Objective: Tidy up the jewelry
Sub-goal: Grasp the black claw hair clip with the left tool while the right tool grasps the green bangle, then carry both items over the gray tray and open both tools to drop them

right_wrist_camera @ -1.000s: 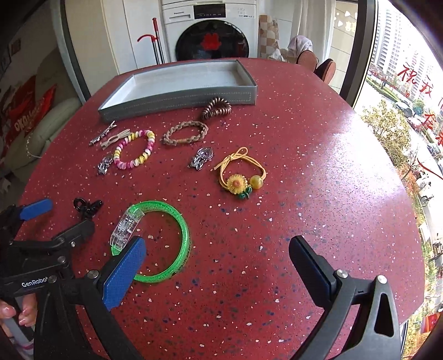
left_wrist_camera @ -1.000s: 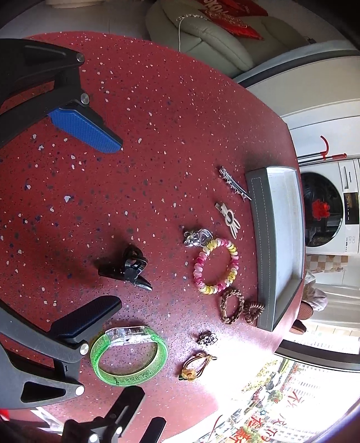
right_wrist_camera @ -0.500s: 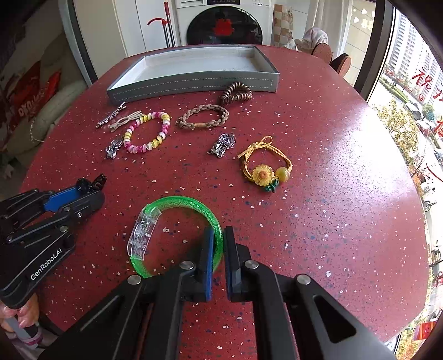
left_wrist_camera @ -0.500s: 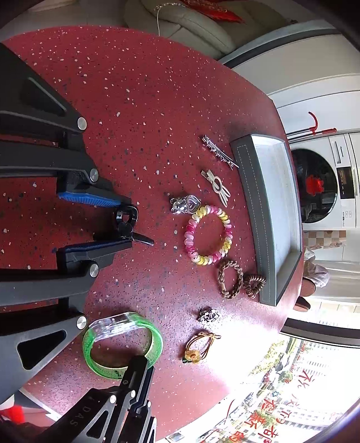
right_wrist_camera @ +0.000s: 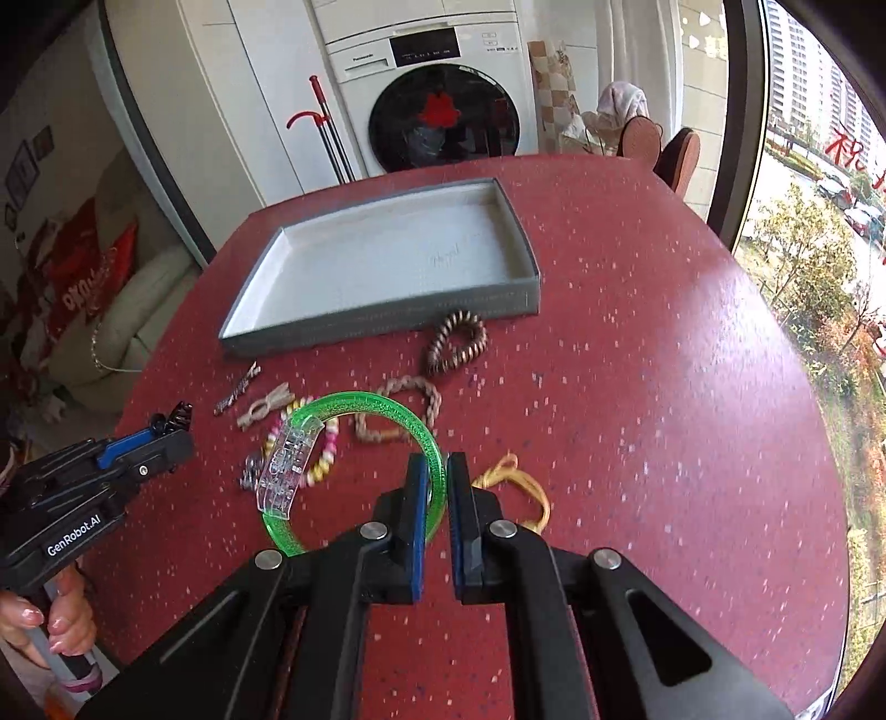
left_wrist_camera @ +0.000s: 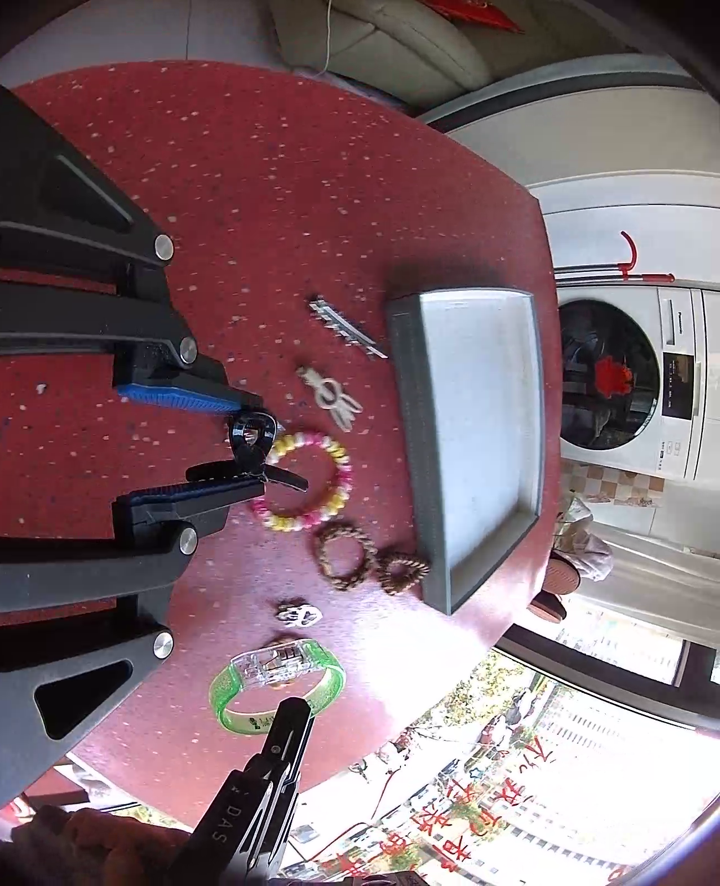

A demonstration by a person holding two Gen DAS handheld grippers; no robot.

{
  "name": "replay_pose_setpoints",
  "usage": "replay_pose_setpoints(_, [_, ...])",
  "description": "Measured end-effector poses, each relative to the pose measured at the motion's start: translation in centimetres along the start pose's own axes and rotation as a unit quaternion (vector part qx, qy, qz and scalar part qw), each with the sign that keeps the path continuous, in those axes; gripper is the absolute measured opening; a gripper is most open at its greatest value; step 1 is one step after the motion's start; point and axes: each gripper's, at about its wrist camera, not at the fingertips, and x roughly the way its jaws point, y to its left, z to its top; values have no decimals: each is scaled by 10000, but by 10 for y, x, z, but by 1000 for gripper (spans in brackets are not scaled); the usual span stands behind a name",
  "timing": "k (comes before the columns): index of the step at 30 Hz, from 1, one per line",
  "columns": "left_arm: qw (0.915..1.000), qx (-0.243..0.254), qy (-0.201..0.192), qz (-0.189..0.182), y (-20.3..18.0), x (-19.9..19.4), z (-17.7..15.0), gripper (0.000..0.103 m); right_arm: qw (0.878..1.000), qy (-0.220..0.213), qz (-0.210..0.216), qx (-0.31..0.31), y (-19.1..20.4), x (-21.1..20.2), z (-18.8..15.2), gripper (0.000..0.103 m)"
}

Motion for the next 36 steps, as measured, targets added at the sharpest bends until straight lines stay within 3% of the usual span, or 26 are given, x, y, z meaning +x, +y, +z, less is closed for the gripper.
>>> replay_pose_setpoints(6, [9995,9,-241,212,8,18,80,41,9999,-49,-64,-120,-2,28,71,8])
replay_pose_setpoints(15, [9983,-169,-29,560,26,104,164,41,9991,242,-333,109,-23,118,151,8])
replay_pose_setpoints(25, [9942,-179,374,993,41,182,186,41,9968,579,-514,179,-29,189,171,8])
replay_pose_setpoints(30, [9915,51,520,1193,38,200,183,41,9960,615,-638,97,-27,198,165,8])
replay_pose_setpoints(32, [9900,203,409,1336,33,200,182,42,9959,615,-664,79,-25,198,164,8])
replay_pose_setpoints(36, [9872,341,428,1501,26,198,181,42,9964,642,-529,148,-25,195,163,12])
